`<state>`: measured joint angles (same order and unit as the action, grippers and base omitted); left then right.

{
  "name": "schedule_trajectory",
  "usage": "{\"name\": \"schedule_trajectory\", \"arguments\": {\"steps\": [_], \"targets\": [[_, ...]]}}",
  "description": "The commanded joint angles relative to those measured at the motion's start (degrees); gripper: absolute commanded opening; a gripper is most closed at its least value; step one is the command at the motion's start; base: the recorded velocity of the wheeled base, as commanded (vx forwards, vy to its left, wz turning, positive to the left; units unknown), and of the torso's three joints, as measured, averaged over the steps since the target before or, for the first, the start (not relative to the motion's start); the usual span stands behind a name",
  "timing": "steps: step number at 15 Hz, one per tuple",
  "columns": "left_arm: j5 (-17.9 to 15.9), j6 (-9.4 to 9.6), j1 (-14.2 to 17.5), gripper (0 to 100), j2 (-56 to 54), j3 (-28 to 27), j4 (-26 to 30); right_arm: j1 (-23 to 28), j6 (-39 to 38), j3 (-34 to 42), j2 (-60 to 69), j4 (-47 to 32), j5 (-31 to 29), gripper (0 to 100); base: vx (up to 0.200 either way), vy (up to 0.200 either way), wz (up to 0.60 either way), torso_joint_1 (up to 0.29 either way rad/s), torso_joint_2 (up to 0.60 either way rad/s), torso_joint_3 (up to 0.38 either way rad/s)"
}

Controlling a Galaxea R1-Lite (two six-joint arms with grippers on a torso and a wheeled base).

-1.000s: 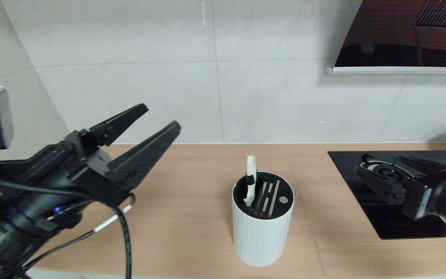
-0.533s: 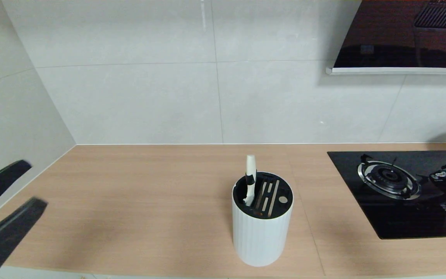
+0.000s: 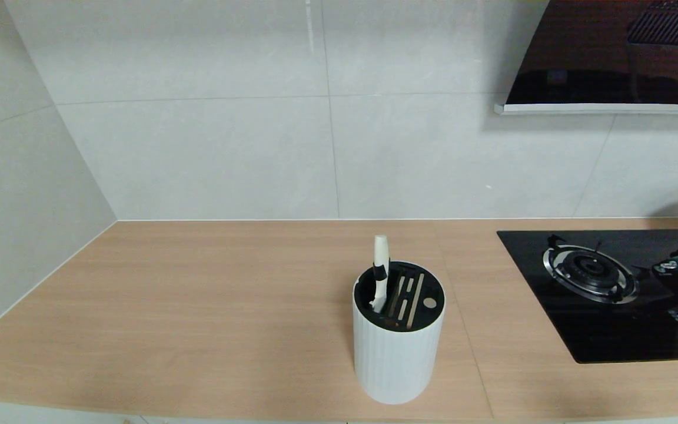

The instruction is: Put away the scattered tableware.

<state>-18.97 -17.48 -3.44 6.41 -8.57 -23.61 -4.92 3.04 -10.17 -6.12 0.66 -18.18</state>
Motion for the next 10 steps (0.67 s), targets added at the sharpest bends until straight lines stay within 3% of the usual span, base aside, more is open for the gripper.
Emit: {"name": "schedule_trajectory", "arguments": {"steps": [1,3,4,5,7,9,10], "targets": [[2.7,3.59,3.8,100,-6.4,2.4,0.7,5.1,1.3,7.4,6.1,1.5,2.1,100,0.0,0.0,0.0,0.0,0.0,0.0],[3.7,11.94,3.8,100,-6.4,8.1,0.6,5.1,0.1,10.2,6.1,2.6,0.2,100,0.0,0.0,0.0,0.0,0.0,0.0],[5.2,15.2,3.8,100,-6.4,8.6,3.9,5.1,-2.3,10.1,6.1,2.2,0.3,100,0.0,0.0,0.0,0.0,0.0,0.0],[9.1,16.34,3.8,100,-6.4,8.6,9.6,5.1,-3.4,10.1,6.1,2.1,0.9,100,0.0,0.0,0.0,0.0,0.0,0.0],[19.6,21.96,3.8,100,-6.4,8.4,25.0,5.1,-3.5,10.1,6.0,2.0,5.1,100,0.0,0.0,0.0,0.0,0.0,0.0],[19.0,22.75,3.7,100,-6.4,8.6,23.6,5.0,-3.7,10.1,6.0,1.9,8.6,100,0.0,0.0,0.0,0.0,0.0,0.0],[19.0,22.58,3.7,100,-6.4,8.6,23.8,5.0,-5.1,10.1,6.0,-0.6,14.1,100,0.0,0.0,0.0,0.0,0.0,0.0]]}}
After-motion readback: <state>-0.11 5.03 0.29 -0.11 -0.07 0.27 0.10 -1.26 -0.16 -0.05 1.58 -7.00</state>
